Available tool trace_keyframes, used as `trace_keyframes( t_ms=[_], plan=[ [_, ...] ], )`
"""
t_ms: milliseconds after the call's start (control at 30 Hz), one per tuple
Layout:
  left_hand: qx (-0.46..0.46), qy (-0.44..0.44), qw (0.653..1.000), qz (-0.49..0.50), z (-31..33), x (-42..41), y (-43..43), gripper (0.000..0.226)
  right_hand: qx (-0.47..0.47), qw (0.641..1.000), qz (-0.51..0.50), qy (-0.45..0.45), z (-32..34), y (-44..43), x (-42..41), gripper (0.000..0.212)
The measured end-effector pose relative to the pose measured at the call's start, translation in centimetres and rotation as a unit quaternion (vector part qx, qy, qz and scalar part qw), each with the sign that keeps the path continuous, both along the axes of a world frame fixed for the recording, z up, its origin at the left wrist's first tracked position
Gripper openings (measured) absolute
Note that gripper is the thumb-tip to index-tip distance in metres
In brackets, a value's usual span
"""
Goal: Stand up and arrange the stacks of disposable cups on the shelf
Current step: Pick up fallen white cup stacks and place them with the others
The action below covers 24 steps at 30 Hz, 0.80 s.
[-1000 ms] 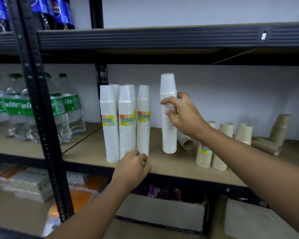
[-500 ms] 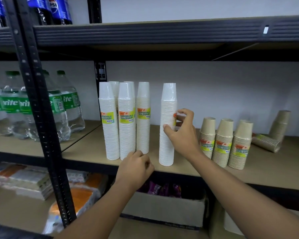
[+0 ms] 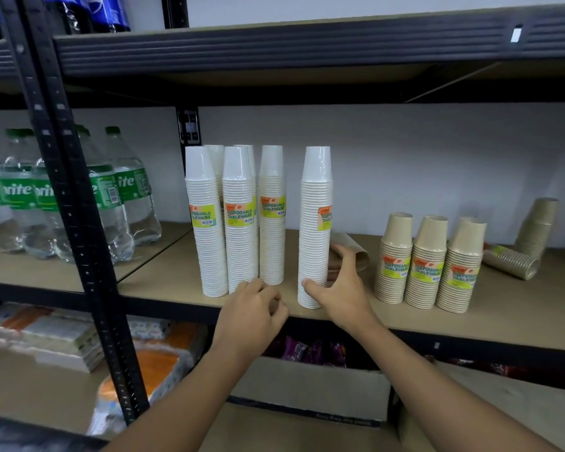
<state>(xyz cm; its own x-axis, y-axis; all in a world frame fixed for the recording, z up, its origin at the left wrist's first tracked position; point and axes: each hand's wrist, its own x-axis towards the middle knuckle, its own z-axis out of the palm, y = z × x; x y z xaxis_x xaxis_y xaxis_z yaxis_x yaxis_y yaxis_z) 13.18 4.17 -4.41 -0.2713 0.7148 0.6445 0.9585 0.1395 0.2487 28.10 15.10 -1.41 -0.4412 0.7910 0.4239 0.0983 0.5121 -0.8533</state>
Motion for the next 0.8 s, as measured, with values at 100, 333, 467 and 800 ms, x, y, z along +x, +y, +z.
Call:
trace_keyframes(
  t_ms=[100, 333, 467, 800],
  plan=[
    [0.064, 0.016, 0.997, 0.027, 0.3, -1.4, -1.7, 0.018, 0.011, 1.0, -0.009, 0.01, -0.4, -0.4, -1.1, 0.073],
    [0.075, 0.011, 0.992, 0.103, 0.5, -7.2, -5.0, 0.024, 0.029, 0.999, -0.018, 0.006, -0.8, -1.6, -4.1, 0.068],
    [0.046, -0.007, 0.986, 0.158, 0.6, -9.3, -6.1, 0.019, 0.03, 0.999, -0.023, 0.016, -0.9, -2.2, -5.4, 0.069],
    [-0.051, -0.126, 0.976, 0.17, 0.2, -13.3, -4.7, 0.027, 0.015, 1.0, 0.008, 0.008, -1.2, -2.6, -5.8, 0.067]
  ],
)
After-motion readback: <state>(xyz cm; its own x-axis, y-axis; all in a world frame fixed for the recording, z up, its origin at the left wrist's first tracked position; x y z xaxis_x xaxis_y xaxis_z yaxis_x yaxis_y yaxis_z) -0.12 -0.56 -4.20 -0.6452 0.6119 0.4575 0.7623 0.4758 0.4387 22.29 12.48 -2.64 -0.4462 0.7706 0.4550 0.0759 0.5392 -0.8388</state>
